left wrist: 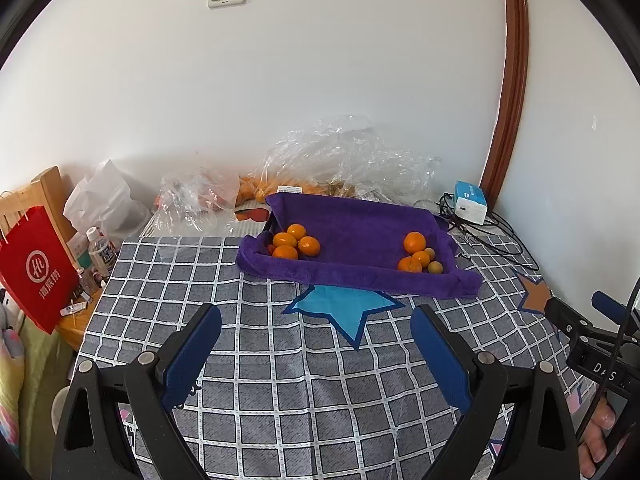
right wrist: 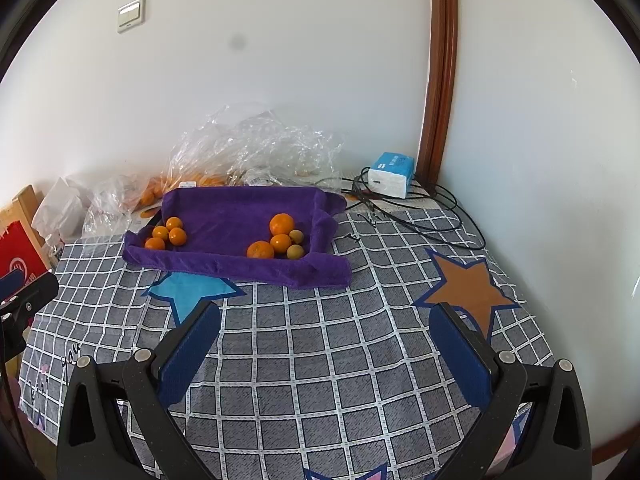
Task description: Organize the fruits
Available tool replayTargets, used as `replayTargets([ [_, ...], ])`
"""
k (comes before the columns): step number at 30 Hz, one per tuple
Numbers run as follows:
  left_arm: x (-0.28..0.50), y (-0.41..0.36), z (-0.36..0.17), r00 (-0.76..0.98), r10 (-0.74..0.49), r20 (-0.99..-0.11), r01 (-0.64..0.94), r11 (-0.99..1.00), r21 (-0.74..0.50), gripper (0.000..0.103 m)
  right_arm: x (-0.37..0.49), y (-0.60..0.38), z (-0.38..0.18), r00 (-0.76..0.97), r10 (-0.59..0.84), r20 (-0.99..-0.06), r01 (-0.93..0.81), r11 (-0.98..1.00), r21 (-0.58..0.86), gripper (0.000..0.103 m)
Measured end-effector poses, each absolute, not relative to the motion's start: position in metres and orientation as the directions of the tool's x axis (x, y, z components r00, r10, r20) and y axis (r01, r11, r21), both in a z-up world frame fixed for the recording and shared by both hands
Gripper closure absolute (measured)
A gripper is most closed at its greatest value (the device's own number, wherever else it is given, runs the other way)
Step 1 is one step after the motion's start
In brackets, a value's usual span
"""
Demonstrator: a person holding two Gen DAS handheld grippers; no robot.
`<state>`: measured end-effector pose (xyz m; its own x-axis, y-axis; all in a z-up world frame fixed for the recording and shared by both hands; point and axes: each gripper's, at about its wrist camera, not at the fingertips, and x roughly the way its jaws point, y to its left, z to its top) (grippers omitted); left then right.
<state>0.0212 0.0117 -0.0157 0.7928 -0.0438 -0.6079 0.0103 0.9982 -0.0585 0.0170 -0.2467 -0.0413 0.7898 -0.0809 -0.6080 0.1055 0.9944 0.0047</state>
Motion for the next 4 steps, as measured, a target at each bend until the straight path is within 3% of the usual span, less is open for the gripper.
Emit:
replayTargets([
  [4, 0.0217, 0.0118, -0.0158, 0.793, -0.031, -0.609, 0.002, 0.999, -0.047, 0.007, 0.0162, -0.2458, -0.0406, 0.791, -0.08, -0.606, 0.101, 0.995, 0.001, 0.0],
])
